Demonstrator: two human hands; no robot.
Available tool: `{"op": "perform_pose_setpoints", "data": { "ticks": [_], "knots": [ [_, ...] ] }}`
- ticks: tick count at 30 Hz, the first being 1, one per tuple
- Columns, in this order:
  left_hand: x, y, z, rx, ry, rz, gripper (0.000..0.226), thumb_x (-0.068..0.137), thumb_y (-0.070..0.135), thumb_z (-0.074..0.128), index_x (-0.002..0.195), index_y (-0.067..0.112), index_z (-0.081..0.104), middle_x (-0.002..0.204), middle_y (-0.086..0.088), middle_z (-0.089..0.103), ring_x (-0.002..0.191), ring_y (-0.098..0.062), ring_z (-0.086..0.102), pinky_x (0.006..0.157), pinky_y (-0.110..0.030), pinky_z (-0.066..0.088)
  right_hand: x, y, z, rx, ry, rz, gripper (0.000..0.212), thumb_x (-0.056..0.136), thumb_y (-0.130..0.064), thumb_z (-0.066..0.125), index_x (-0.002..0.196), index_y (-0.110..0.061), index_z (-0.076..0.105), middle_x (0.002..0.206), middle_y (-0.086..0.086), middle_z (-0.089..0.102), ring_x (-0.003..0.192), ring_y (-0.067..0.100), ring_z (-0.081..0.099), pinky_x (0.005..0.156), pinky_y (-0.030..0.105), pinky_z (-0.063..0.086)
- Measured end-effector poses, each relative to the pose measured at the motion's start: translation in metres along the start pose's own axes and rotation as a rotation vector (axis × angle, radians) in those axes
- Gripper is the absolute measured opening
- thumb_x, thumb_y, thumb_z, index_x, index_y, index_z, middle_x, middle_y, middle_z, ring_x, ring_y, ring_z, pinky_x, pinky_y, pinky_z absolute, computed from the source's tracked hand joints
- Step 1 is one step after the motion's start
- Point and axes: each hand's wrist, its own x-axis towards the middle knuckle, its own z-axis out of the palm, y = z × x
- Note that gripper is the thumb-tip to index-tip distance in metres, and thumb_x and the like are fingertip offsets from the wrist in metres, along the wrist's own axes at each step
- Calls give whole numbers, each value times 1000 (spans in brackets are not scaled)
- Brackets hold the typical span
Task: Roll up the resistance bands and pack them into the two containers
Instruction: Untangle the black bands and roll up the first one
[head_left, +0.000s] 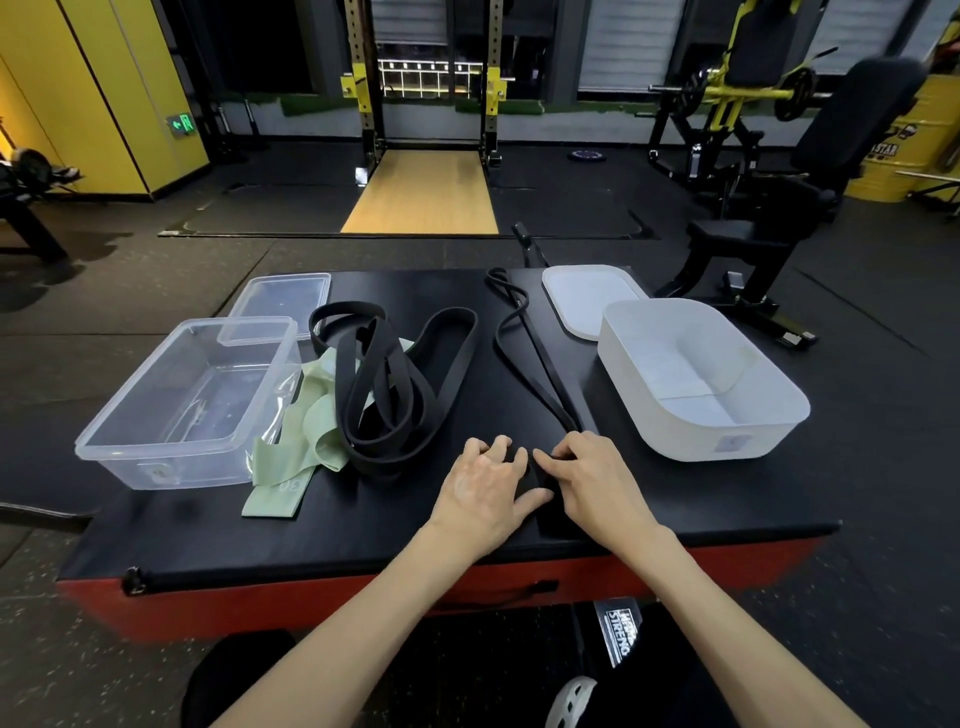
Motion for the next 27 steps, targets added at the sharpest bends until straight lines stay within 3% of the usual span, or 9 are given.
{"op": "perform_pose_setpoints", "data": {
  "ticks": [5, 8, 12, 17, 21, 27],
  "knots": [
    [13, -27, -13, -98, -250, 261, 68, 95, 45, 49, 151, 19, 21, 159, -2, 16, 144, -21, 15, 117, -30, 17, 2, 1, -1, 12, -9, -5, 40, 66, 7, 75, 100, -12, 75, 76, 4, 58, 64, 25, 54, 63, 31, 44],
    [18, -36, -12, -40, -238, 327, 61, 97, 47, 45, 148, 18, 31, 157, -3, 23, 142, -21, 22, 116, -33, 22, 0, 0, -3, 48, -2, 15, 37, 69, 5, 76, 101, -14, 75, 78, 4, 60, 67, 24, 57, 67, 27, 42],
    [8, -26, -3, 18, -97, 277, 58, 98, 51, 36, 145, 17, 37, 152, -4, 30, 132, -22, 31, 110, -32, 32, -1, 1, -6, 68, -26, 42, 32, 78, 0, 70, 108, -11, 71, 88, 4, 66, 76, 25, 62, 71, 34, 52],
    [-2, -8, 7, -1, 28, 106, 59, 98, 52, 36, 145, 17, 37, 151, -4, 32, 129, -21, 34, 100, -28, 40, -5, 1, -1, -1, -19, 96, 39, 76, 1, 71, 112, -14, 70, 93, 5, 63, 83, 25, 61, 74, 37, 50],
    [-3, 0, 10, 15, 48, 30, 59, 98, 52, 33, 145, 17, 36, 150, -4, 33, 126, -20, 35, 101, -25, 38, -3, -3, -2, -52, -15, 108, 47, 67, 6, 74, 110, -13, 70, 86, 6, 61, 77, 26, 60, 67, 38, 49],
    [-4, 3, 14, -12, 65, -26, 59, 97, 53, 35, 144, 17, 38, 151, -4, 33, 128, -21, 35, 103, -26, 37, 0, -4, -7, -83, -10, 86, 26, 70, -2, 78, 93, -9, 69, 74, 2, 64, 65, 24, 59, 60, 36, 47]
  ]
}}
